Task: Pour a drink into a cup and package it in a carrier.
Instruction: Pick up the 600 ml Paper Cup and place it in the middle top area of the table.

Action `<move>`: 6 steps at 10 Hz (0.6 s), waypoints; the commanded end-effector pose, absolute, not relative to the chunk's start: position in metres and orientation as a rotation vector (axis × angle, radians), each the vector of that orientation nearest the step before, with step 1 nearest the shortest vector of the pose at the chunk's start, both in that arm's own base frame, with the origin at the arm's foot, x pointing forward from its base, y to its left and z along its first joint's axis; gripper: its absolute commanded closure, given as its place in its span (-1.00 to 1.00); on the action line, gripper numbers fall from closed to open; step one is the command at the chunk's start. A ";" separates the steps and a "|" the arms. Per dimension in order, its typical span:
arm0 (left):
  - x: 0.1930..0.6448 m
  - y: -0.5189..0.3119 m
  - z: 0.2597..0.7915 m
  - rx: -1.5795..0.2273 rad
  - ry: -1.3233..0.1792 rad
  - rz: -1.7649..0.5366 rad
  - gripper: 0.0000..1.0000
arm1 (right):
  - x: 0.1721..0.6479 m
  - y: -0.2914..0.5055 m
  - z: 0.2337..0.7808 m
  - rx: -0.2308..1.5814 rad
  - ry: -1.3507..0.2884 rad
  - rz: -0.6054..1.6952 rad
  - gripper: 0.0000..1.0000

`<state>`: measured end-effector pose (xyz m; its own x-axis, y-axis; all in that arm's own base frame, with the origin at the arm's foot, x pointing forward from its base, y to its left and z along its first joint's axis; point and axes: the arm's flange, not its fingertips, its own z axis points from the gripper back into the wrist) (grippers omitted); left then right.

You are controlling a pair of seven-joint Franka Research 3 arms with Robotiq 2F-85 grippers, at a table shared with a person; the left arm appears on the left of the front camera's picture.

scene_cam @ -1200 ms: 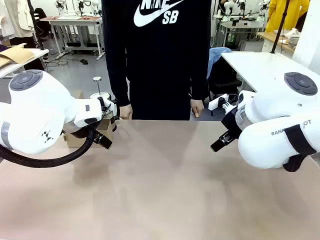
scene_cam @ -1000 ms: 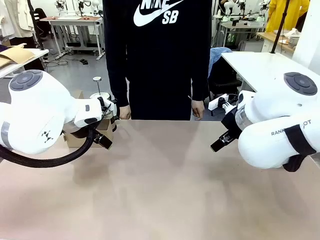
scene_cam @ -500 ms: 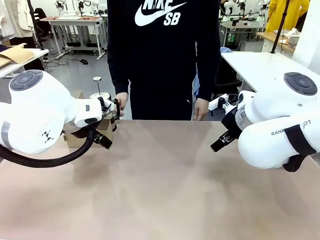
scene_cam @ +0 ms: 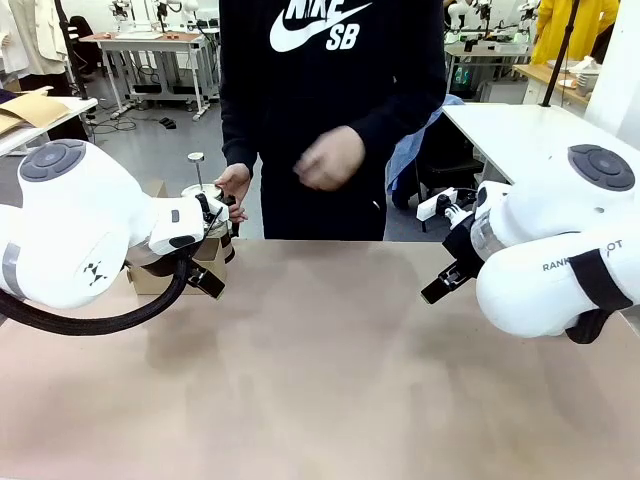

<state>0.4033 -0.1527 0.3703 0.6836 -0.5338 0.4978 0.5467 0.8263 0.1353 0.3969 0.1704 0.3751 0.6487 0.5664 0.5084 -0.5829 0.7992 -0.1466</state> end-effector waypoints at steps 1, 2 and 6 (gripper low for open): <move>0.403 -0.152 0.370 -0.025 -0.550 -0.605 -1.00 | 0.414 0.167 0.421 0.103 -0.566 0.660 -1.00; 0.403 -0.152 0.370 -0.025 -0.550 -0.605 -1.00 | 0.430 0.163 0.451 0.143 -0.569 0.668 -1.00; 0.403 -0.152 0.370 -0.025 -0.550 -0.605 -1.00 | 0.462 0.071 0.549 0.334 -0.590 0.709 -1.00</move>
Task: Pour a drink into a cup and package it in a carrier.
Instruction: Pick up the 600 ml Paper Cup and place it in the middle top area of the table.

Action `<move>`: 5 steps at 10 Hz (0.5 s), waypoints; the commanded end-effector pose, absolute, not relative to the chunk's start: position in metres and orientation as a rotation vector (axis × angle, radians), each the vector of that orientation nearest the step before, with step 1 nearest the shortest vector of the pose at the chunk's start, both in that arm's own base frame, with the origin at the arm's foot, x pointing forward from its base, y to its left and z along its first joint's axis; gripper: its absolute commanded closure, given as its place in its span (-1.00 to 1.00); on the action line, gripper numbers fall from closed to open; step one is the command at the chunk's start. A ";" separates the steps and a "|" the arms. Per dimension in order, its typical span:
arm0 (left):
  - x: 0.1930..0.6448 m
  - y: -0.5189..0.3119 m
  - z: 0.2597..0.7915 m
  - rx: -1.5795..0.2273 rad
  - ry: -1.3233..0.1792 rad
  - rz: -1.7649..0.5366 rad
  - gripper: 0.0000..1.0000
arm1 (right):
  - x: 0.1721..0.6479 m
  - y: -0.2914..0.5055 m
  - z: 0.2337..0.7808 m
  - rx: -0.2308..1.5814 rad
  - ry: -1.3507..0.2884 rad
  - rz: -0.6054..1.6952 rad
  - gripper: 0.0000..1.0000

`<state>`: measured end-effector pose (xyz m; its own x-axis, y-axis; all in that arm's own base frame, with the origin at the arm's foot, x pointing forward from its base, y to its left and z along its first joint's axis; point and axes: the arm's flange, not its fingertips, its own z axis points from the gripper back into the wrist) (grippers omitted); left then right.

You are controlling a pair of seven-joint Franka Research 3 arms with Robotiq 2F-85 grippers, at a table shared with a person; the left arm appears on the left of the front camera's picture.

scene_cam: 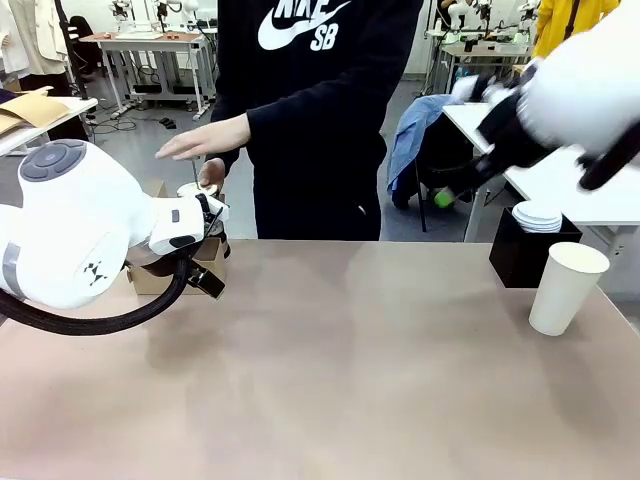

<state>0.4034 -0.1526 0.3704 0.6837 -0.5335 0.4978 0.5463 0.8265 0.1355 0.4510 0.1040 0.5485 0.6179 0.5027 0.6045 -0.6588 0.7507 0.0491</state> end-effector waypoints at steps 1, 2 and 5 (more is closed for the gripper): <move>0.403 -0.152 0.370 -0.025 -0.550 -0.605 -1.00 | 0.464 0.035 0.558 0.395 -0.612 0.751 -1.00; 0.403 -0.152 0.370 -0.025 -0.550 -0.605 -1.00 | 0.462 -0.006 0.559 0.484 -0.665 0.810 -1.00; 0.403 -0.152 0.370 -0.025 -0.550 -0.605 -1.00 | 0.445 -0.141 0.514 0.711 -0.889 0.896 -1.00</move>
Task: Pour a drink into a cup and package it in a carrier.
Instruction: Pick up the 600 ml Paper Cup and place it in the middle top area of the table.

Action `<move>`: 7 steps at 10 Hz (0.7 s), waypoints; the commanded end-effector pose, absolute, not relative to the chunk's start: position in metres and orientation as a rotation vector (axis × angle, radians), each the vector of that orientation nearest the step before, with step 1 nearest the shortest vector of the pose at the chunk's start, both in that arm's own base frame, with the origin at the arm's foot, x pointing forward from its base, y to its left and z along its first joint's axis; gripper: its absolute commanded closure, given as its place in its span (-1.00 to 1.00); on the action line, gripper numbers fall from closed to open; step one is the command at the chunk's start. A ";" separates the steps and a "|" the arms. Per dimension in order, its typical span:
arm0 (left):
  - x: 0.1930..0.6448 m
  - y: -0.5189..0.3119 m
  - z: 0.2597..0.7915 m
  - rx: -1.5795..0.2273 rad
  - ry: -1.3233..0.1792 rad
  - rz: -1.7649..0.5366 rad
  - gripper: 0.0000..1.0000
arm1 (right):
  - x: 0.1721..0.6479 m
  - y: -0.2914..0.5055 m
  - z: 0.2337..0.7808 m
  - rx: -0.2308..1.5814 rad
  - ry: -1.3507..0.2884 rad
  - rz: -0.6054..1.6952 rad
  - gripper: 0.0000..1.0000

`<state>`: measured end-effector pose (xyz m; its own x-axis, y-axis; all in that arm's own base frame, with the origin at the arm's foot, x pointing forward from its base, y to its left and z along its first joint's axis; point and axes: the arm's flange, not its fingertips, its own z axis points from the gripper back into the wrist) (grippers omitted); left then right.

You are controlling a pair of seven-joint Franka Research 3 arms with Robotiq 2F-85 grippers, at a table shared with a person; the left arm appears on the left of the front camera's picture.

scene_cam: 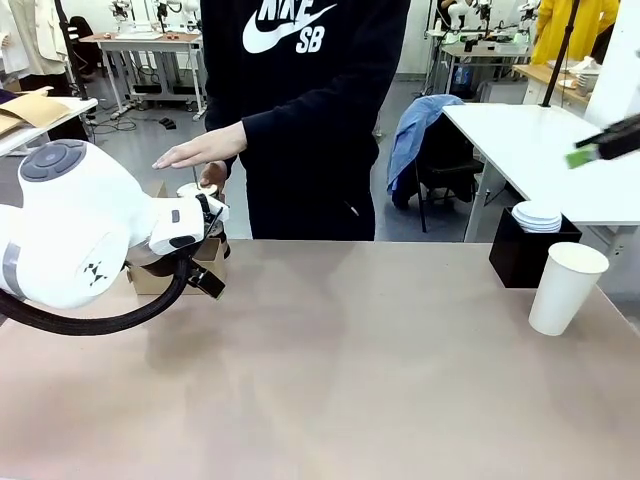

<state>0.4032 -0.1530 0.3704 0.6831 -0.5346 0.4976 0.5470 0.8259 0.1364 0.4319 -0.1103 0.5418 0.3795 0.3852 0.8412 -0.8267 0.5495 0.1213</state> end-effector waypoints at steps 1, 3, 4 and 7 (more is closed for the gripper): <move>0.403 -0.152 0.370 -0.025 -0.550 -0.605 -1.00 | 0.436 -0.169 0.492 0.756 -0.960 0.923 -1.00; 0.403 -0.152 0.370 -0.025 -0.550 -0.605 -1.00 | 0.437 -0.185 0.463 0.777 -0.982 0.880 -1.00; 0.403 -0.152 0.370 -0.025 -0.550 -0.605 -1.00 | 0.408 -0.181 0.497 0.701 -1.001 0.884 -1.00; 0.403 -0.152 0.370 -0.025 -0.550 -0.605 -1.00 | 0.408 -0.181 0.497 0.701 -1.001 0.884 -1.00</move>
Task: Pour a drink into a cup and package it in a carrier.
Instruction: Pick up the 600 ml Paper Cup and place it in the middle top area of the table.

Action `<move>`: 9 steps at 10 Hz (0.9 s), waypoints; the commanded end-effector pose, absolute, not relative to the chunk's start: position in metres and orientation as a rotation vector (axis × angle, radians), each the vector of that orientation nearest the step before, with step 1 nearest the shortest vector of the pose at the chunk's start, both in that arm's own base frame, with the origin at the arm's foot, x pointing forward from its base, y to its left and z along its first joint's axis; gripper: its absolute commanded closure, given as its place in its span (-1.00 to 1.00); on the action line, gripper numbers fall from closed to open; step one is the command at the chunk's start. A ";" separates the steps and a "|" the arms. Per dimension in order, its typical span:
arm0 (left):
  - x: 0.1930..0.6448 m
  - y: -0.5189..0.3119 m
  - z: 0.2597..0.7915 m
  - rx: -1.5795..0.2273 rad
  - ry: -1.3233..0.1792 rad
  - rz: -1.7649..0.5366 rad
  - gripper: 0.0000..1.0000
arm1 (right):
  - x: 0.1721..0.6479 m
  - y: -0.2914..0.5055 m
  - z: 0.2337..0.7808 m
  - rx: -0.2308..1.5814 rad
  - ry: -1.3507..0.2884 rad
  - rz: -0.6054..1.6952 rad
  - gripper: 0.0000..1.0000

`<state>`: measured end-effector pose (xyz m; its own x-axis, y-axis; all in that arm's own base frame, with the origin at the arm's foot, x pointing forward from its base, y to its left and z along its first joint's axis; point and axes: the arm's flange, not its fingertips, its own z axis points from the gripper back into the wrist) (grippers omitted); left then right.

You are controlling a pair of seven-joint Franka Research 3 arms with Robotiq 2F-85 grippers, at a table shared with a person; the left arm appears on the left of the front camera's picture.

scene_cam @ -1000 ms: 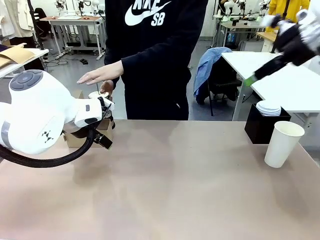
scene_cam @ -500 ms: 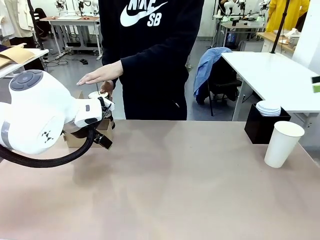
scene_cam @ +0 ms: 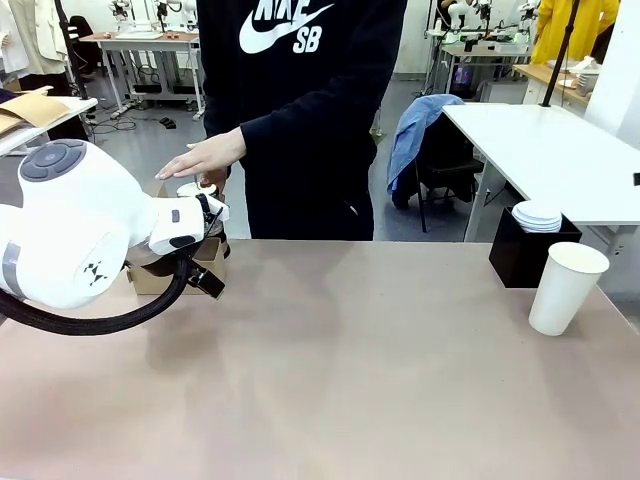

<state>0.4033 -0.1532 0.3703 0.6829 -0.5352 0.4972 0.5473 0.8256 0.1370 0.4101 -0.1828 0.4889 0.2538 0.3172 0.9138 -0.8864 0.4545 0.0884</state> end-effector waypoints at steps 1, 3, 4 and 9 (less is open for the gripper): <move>0.403 -0.152 0.370 -0.025 -0.550 -0.605 -1.00 | 0.411 -0.187 0.479 0.715 -0.988 0.903 -1.00; 0.403 -0.152 0.370 -0.025 -0.550 -0.605 -1.00 | 0.430 -0.221 0.454 0.773 -1.069 0.954 -1.00; 0.403 -0.152 0.370 -0.025 -0.550 -0.605 -1.00 | 0.432 -0.241 0.429 0.790 -1.149 0.973 -1.00; 0.403 -0.152 0.370 -0.025 -0.550 -0.605 -1.00 | 0.443 -0.274 0.319 0.902 -1.231 0.996 -1.00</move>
